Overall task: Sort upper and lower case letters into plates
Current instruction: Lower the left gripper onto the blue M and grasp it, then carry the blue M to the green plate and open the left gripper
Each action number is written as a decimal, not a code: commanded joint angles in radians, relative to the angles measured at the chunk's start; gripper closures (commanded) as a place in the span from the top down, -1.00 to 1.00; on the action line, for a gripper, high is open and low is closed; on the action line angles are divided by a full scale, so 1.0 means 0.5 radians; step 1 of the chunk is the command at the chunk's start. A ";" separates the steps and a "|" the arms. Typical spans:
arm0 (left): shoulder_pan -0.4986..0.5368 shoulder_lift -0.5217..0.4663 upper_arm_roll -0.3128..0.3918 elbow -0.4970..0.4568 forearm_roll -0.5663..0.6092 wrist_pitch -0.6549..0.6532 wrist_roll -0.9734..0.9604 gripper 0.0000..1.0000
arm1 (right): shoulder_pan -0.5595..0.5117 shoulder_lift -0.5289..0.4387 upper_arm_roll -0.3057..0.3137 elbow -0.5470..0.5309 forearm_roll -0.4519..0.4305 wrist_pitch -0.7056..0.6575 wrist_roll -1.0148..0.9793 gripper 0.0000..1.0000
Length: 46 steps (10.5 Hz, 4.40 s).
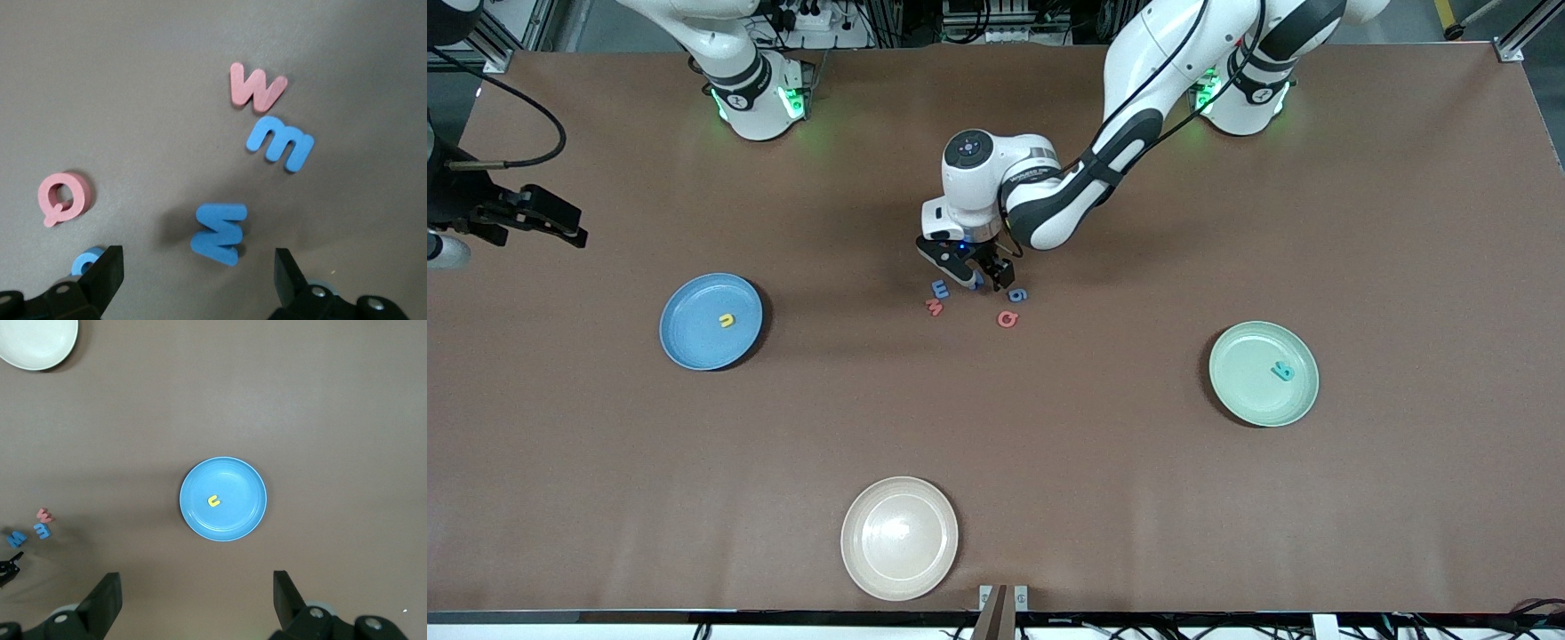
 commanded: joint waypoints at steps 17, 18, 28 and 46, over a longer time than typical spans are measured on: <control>0.117 -0.463 0.076 -0.032 -0.353 -0.313 -0.355 -1.00 | 0.067 -0.048 -0.116 0.167 0.125 -0.091 -0.032 1.00; 0.224 -0.607 0.079 -0.103 -0.476 -0.353 -0.352 -1.00 | 0.070 -0.042 -0.116 0.167 0.128 -0.091 -0.032 1.00; 1.479 -1.042 0.064 -0.548 -0.547 -0.688 0.500 -1.00 | 0.082 -0.008 -0.110 0.145 0.125 -0.088 0.045 1.00; 1.465 -0.600 0.166 -0.408 -0.544 -0.387 0.542 1.00 | 0.079 0.001 -0.110 0.142 0.128 -0.073 0.048 1.00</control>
